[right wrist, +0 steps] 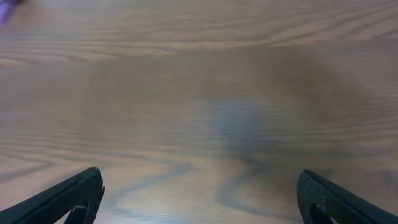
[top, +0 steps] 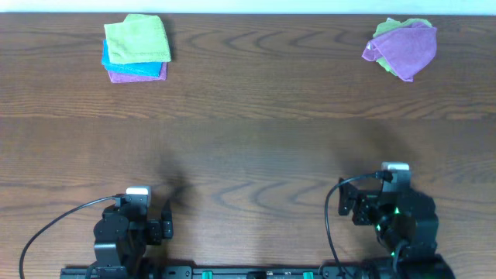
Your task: Fold the cloth
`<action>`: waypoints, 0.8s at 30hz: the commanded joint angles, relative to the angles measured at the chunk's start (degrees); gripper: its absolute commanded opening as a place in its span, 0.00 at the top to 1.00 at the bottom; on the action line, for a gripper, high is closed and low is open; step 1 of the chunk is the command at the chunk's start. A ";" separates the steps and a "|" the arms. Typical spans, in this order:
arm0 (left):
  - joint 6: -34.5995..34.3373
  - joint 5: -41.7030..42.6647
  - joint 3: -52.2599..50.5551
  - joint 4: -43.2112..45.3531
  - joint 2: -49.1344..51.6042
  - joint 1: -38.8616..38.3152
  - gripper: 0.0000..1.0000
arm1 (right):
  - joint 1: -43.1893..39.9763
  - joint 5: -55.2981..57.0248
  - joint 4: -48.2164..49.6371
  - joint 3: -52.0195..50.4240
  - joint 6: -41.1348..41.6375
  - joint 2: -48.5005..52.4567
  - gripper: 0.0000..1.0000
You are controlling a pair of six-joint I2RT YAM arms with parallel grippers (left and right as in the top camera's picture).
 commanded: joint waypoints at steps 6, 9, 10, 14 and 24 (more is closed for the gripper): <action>0.81 -0.39 -0.52 -0.61 -0.42 -0.33 0.05 | -4.98 2.40 0.74 -8.90 -7.50 -9.70 0.01; 0.81 -0.39 -0.52 -0.61 -0.42 -0.33 0.05 | -5.01 2.40 0.76 -10.88 -7.54 -11.50 0.01; 0.81 -0.37 -0.52 -0.61 -0.42 -0.33 0.05 | -5.01 2.36 0.76 -11.50 -7.80 -11.93 0.01; 0.81 -0.39 -0.55 -0.61 -0.42 -0.33 0.05 | -5.01 2.23 0.76 -13.94 -7.87 -13.44 0.01; 0.79 -0.39 -0.55 -0.61 -0.42 -0.33 0.05 | -5.01 2.29 0.98 -16.06 -11.96 -14.58 0.01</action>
